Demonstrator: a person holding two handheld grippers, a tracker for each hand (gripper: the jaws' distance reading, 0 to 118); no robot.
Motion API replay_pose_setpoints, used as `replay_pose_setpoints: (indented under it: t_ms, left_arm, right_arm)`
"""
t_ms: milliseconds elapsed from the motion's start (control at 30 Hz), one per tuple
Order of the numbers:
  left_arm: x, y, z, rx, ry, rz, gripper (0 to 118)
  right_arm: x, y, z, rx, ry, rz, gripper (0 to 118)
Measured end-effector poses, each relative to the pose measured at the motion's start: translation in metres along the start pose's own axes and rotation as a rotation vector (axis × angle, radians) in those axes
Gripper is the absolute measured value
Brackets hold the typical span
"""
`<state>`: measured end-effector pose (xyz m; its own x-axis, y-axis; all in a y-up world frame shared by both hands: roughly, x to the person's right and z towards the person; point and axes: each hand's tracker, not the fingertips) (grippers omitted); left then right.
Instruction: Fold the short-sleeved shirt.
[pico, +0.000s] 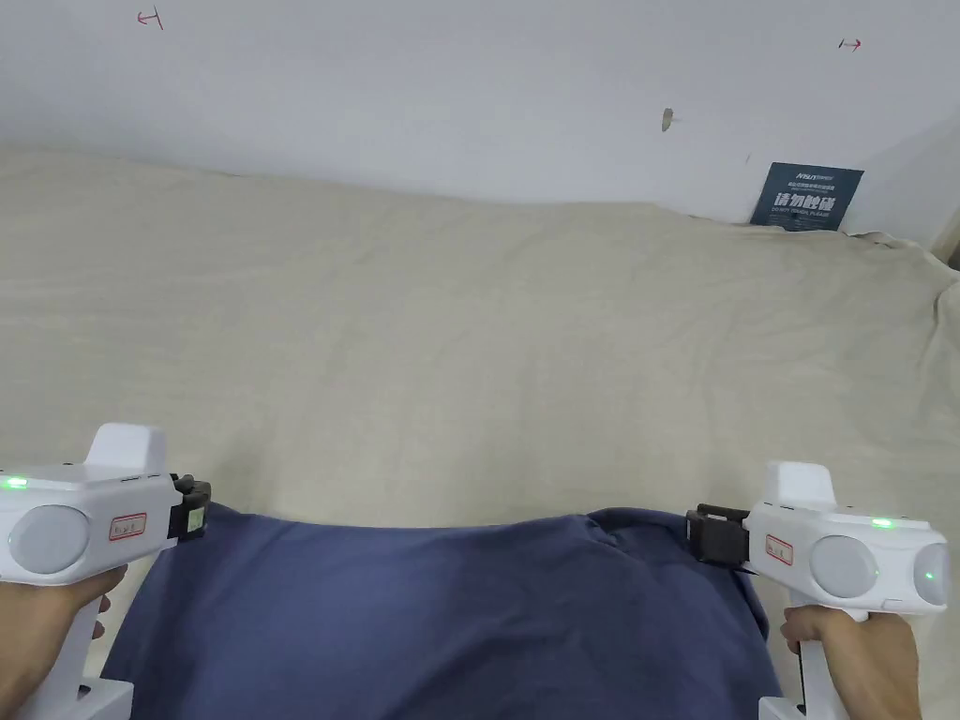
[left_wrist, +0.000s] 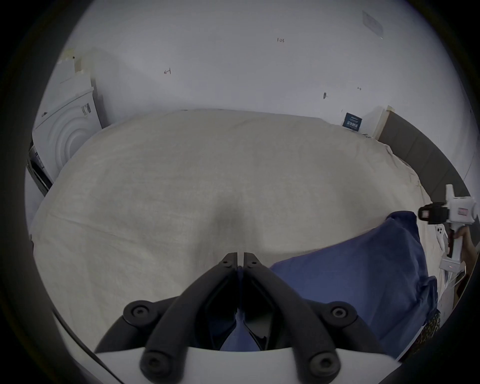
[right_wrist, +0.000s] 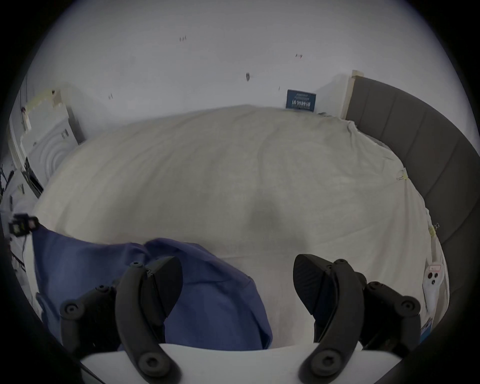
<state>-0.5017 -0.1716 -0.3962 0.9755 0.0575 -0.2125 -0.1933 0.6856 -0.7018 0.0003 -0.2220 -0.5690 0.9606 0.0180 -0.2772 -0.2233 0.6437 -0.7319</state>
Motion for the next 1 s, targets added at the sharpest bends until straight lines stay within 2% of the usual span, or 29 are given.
replay_pose_setpoints:
  t_ms: [33,100,133,200,233,367,433,633,900,1000]
  left_arm:
    - [-0.001,0.001,0.001,-0.001,0.0,0.0,0]
    - [-0.002,0.002,0.0,0.0,0.002,0.005,0]
    - [-0.003,0.001,0.0,-0.002,0.002,0.011,0]
    - [-0.005,0.001,-0.002,-0.006,0.006,0.019,0]
    - [-0.006,0.0,-0.002,-0.01,0.009,0.019,0]
    - [-0.01,-0.006,-0.002,-0.021,0.018,0.034,0]
    - [-0.013,-0.009,0.0,-0.022,0.02,0.053,0]
    - [-0.014,-0.02,0.025,-0.009,0.02,0.095,0]
    - [-0.016,-0.048,0.079,0.008,0.031,0.103,0]
    - [-0.02,-0.064,0.1,0.012,0.032,0.115,0]
  right_arm:
    - [-0.001,0.0,-0.008,-0.018,0.007,0.013,91]
    - [-0.005,0.0,-0.023,-0.075,-0.011,0.052,76]
    - [-0.012,-0.001,-0.024,-0.08,-0.026,0.073,63]
    - [-0.016,-0.004,-0.028,-0.081,-0.044,0.077,10]
    - [-0.018,-0.005,-0.028,-0.084,-0.055,0.08,2]
    - [-0.016,-0.01,-0.005,-0.031,-0.03,0.049,2]
    - [-0.017,-0.01,0.012,-0.004,-0.03,0.062,1]
    - [-0.017,-0.016,0.1,0.141,0.06,0.046,1]
    - [0.018,-0.052,0.19,0.235,0.181,-0.033,1]
    - [0.022,-0.077,0.219,0.241,0.19,-0.042,1]
